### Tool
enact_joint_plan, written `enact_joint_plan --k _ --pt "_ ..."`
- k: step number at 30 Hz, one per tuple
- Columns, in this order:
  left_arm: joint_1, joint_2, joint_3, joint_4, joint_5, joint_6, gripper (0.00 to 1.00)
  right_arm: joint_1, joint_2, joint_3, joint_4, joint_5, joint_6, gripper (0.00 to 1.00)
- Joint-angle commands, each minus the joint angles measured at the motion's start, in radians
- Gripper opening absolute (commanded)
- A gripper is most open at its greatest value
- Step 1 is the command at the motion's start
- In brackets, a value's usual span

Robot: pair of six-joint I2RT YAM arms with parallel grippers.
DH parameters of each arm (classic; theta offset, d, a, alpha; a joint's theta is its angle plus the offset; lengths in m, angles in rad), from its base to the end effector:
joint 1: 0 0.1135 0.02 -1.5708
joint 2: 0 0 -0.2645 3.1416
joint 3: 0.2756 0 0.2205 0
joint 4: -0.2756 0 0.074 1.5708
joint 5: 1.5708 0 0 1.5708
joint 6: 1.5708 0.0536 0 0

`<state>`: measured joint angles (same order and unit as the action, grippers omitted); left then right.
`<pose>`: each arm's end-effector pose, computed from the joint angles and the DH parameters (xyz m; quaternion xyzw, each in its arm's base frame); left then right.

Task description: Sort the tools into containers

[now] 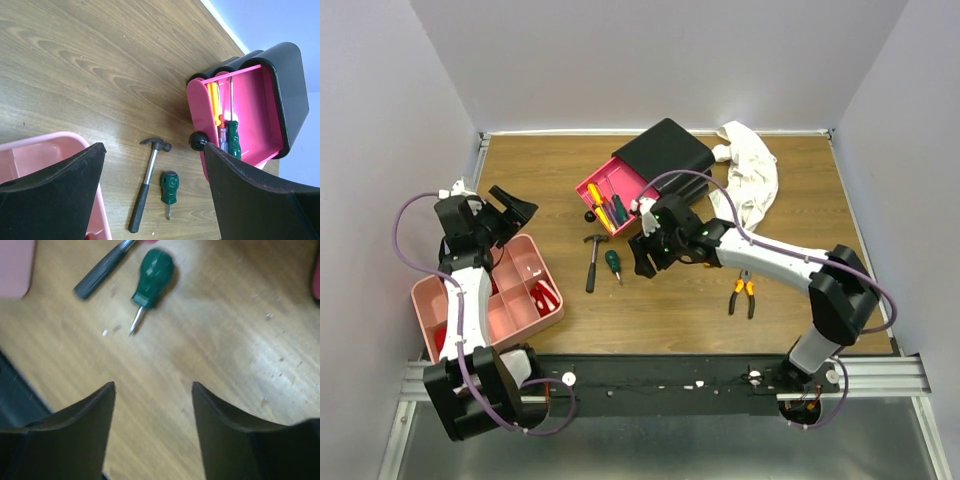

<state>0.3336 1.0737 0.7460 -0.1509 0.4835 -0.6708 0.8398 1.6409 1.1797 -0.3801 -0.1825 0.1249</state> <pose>0.2178 0.0491 0.2786 -0.2904 0.7871 -0.2863 0.4628 0.2195 0.2594 0.2422 -0.3560 0.8602 0.2402 0.2752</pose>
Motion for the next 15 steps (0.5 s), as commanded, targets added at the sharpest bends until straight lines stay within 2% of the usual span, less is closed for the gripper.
enact_joint_plan --k 1,3,8,15 --pt "-0.007 -0.070 0.001 -0.032 -0.046 -0.015 0.91 0.056 0.106 0.027 0.165 0.208 0.085 0.81" --pt "-0.005 -0.093 -0.017 -0.021 -0.040 -0.027 0.91 0.083 0.169 0.069 0.170 0.256 0.137 1.00" --pt "-0.007 -0.129 -0.056 -0.009 -0.046 -0.036 0.91 0.136 0.273 0.175 0.181 0.281 0.165 1.00" --pt "-0.005 -0.155 -0.077 -0.015 -0.046 -0.038 0.91 0.163 0.378 0.290 0.175 0.413 0.231 0.99"
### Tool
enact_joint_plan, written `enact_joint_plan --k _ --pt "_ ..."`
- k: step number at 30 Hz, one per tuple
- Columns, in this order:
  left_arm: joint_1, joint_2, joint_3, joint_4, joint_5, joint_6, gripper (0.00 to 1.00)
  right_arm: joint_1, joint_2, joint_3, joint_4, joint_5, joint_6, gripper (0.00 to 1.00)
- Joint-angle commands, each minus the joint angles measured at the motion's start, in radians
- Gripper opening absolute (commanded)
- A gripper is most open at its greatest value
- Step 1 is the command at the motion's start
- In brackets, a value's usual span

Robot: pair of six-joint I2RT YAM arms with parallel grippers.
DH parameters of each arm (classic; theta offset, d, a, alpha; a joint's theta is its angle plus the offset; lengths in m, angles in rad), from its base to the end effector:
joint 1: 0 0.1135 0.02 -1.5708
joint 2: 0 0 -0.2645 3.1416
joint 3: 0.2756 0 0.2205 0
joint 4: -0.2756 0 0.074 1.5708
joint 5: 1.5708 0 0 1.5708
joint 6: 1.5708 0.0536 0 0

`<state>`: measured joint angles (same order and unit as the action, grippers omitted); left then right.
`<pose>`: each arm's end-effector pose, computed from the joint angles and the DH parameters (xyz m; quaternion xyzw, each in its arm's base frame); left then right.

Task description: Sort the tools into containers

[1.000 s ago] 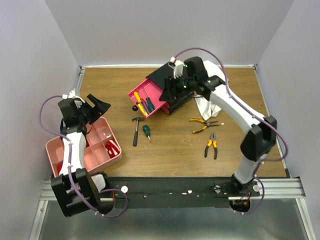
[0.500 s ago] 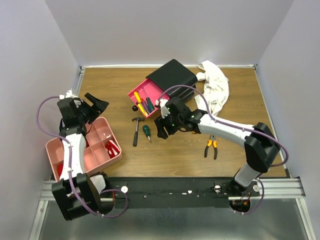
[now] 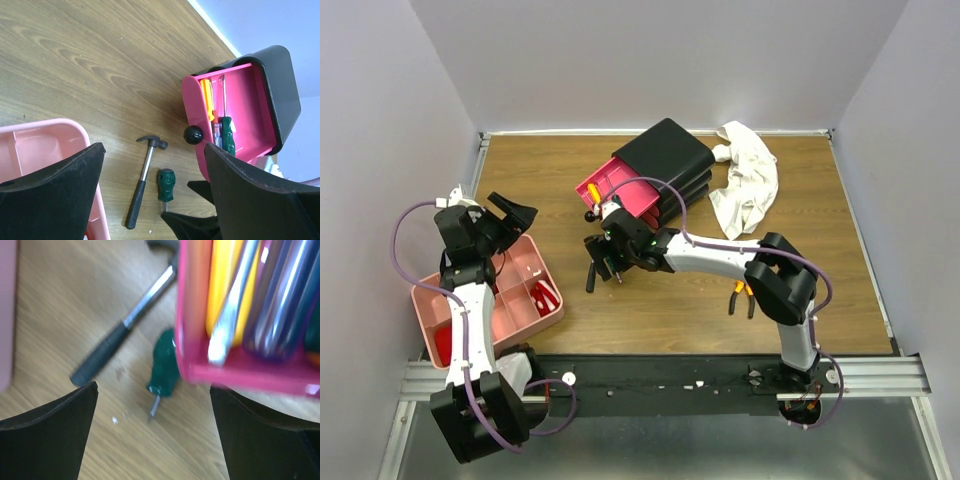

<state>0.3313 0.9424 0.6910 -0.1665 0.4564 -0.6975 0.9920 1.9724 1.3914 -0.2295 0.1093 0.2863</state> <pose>0.1936 0.0416 0.2832 -0.2945 0.7717 -0.2832 0.4875 0.2354 0.3496 0.1984 -0.3014 0.8771 0.1803 0.3276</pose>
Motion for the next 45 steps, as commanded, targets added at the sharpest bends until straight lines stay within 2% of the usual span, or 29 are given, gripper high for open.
enact_joint_plan --k 1,6,20,26,27,29,30,31,32,35,37,38,39,41,42,44,45 --pt "-0.005 -0.024 -0.024 0.004 -0.019 -0.016 0.91 0.013 0.057 0.081 0.013 0.133 0.082 0.98" --pt "-0.002 -0.022 -0.019 0.013 -0.025 -0.023 0.91 0.014 0.085 0.055 -0.036 0.193 0.155 0.88" --pt "0.021 -0.051 -0.053 0.030 -0.032 -0.034 0.91 0.057 0.149 0.048 -0.010 0.217 0.126 0.76" --pt "0.025 -0.076 -0.073 0.024 -0.024 -0.036 0.91 0.080 0.120 -0.008 -0.004 0.225 0.123 0.63" --pt "0.025 -0.080 -0.074 0.030 -0.024 -0.039 0.91 0.080 0.114 -0.024 -0.001 0.222 0.114 0.55" --pt "0.025 -0.082 -0.084 0.036 -0.018 -0.049 0.91 0.080 0.080 -0.041 0.019 0.214 0.073 0.44" --pt "0.026 -0.082 -0.084 0.041 -0.013 -0.053 0.91 0.080 0.062 -0.049 0.021 0.202 0.054 0.26" --pt "0.025 -0.082 -0.085 0.044 -0.012 -0.059 0.91 0.082 0.043 -0.072 0.024 0.188 0.035 0.11" --pt "0.025 -0.080 -0.087 0.047 -0.012 -0.060 0.91 0.082 0.025 -0.084 0.022 0.173 -0.011 0.01" --pt "0.025 -0.067 -0.081 0.062 -0.009 -0.057 0.91 0.080 -0.093 -0.146 0.006 0.116 -0.135 0.01" --pt "0.025 -0.051 -0.077 0.070 -0.024 -0.057 0.91 0.063 -0.182 -0.170 -0.034 -0.018 -0.229 0.01" --pt "0.025 -0.045 -0.076 0.067 -0.031 -0.069 0.91 0.056 -0.208 -0.179 -0.062 -0.102 -0.401 0.01" --pt "0.025 -0.030 -0.074 0.061 -0.036 -0.072 0.91 0.048 -0.234 -0.184 -0.086 -0.247 -0.477 0.01" --pt "0.025 -0.018 -0.073 0.061 -0.041 -0.077 0.92 0.034 -0.329 -0.196 -0.148 -0.325 -0.589 0.01" --pt "0.023 -0.001 -0.073 0.045 -0.041 -0.085 0.91 0.008 -0.358 -0.180 -0.174 -0.411 -0.613 0.01" --pt "0.018 0.022 -0.065 0.032 -0.032 -0.085 0.91 -0.024 -0.411 -0.131 -0.258 -0.486 -0.634 0.01" --pt "0.008 0.041 -0.062 0.027 -0.028 -0.083 0.91 -0.044 -0.418 -0.086 -0.266 -0.458 -0.619 0.01"
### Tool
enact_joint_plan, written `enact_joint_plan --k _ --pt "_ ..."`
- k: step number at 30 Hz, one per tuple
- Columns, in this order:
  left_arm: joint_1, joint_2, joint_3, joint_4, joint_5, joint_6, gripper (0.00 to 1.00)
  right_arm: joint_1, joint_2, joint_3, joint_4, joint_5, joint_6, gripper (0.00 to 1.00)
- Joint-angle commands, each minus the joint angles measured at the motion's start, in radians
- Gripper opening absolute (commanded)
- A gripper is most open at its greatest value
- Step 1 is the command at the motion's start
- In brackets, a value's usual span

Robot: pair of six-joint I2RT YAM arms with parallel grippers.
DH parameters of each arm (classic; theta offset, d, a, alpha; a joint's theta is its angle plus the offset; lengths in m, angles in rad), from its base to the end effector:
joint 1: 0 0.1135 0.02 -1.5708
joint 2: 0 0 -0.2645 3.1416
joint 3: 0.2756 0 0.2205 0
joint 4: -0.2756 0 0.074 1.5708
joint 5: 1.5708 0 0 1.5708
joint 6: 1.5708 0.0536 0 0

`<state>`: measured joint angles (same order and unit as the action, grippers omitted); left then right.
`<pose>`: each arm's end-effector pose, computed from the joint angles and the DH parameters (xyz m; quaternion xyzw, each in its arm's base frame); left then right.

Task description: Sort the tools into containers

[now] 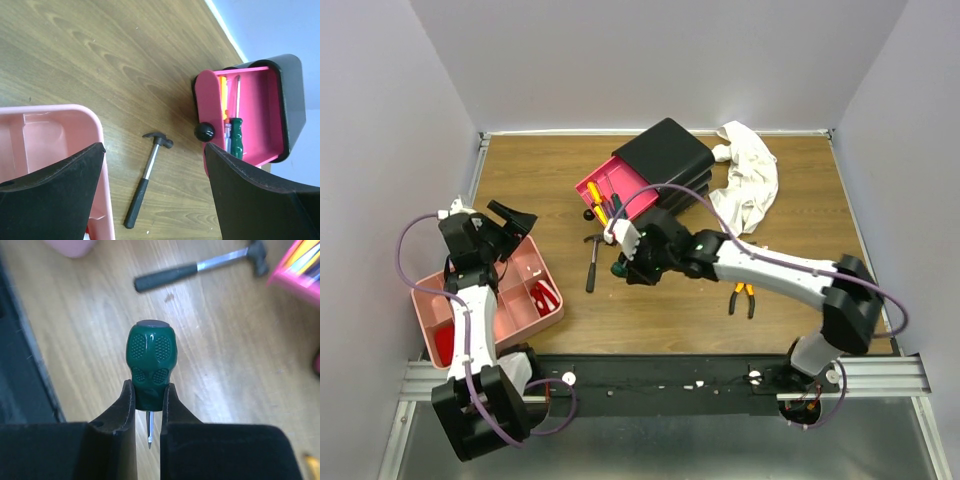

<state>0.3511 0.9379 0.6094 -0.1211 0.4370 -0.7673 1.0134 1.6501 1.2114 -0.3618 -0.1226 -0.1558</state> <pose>0.1901 0.0455 0.2618 -0.3409 0.7620 -0.2869 0.4699 0.1780 0.2980 0.2501 -0.5297 0.7587 0.2075 0.3174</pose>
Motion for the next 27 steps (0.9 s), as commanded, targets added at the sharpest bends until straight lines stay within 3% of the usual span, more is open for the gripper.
enact_joint_plan --k 1,5,13,21,22,23,27 --pt "-0.015 0.055 0.023 -0.023 -0.006 -0.012 0.91 -0.073 -0.104 0.108 -0.106 -0.174 -0.148 0.01" --pt "-0.034 0.098 0.033 -0.011 0.002 -0.007 0.91 -0.127 -0.098 0.178 0.026 -0.006 -0.038 0.01" --pt "-0.035 0.118 0.058 -0.009 -0.001 0.051 0.91 -0.200 0.169 0.427 0.095 0.308 0.100 0.01" --pt "-0.037 0.125 0.076 -0.019 0.039 0.126 0.92 -0.277 0.316 0.586 0.081 0.293 0.177 0.01" --pt "-0.035 0.131 0.076 -0.012 0.042 0.120 0.91 -0.277 0.316 0.586 0.078 0.285 0.180 0.22" --pt "-0.035 0.136 0.078 -0.008 0.045 0.117 0.91 -0.277 0.320 0.585 0.072 0.285 0.186 0.34" --pt "-0.038 0.173 0.107 0.015 0.051 0.111 0.92 -0.279 0.307 0.576 0.046 0.262 0.188 0.69"
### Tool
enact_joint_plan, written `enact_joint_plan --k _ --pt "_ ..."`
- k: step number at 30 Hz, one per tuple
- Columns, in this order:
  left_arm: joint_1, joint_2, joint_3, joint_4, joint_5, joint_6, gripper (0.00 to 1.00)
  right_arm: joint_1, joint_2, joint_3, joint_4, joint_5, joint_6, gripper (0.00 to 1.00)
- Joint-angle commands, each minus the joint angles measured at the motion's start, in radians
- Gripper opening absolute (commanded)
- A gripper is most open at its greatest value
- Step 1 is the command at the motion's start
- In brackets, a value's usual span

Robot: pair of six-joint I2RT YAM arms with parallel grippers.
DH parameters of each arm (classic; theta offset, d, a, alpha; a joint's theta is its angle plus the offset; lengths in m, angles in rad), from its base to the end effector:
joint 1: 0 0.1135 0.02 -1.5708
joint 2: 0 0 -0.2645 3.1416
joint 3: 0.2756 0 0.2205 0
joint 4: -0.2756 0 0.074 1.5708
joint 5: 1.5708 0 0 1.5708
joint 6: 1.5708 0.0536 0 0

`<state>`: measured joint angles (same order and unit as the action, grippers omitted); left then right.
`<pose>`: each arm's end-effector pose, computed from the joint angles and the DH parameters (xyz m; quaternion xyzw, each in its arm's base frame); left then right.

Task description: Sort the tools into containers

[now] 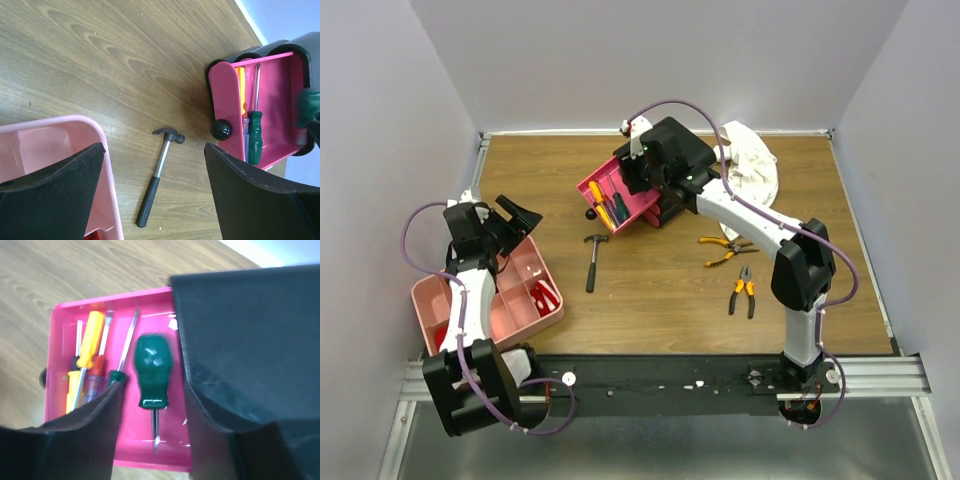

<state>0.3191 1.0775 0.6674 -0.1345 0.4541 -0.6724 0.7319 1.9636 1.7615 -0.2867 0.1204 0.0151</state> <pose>0.2141 0.0460 0.2536 -0.3066 0.7992 -0.2771 0.4364 0.3416 0.2983 0.3143 -0.2711 0.8121 0.1395 0.4974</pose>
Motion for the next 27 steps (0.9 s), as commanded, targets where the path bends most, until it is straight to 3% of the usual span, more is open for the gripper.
enact_joint_plan --k 1,8,12,22,25,27 --pt "-0.011 0.041 0.055 0.033 0.034 0.017 0.92 0.004 -0.015 0.017 -0.029 0.006 0.014 0.78" --pt "-0.107 0.114 0.113 0.036 0.028 0.057 0.91 0.001 -0.123 -0.013 -0.002 0.045 -0.004 0.88" --pt "-0.201 0.171 0.158 0.003 -0.003 0.158 0.90 -0.087 -0.170 -0.016 0.020 0.056 -0.004 0.89" --pt "-0.316 0.349 0.351 -0.068 -0.025 0.399 0.80 -0.325 -0.134 0.010 0.006 -0.154 -0.076 0.91" --pt "-0.347 0.393 0.478 -0.163 -0.006 0.496 0.68 -0.341 -0.137 0.003 0.011 -0.189 -0.090 0.91" --pt "-0.350 0.409 0.567 -0.221 0.030 0.580 0.52 -0.350 -0.143 0.001 0.007 -0.206 -0.069 0.89"
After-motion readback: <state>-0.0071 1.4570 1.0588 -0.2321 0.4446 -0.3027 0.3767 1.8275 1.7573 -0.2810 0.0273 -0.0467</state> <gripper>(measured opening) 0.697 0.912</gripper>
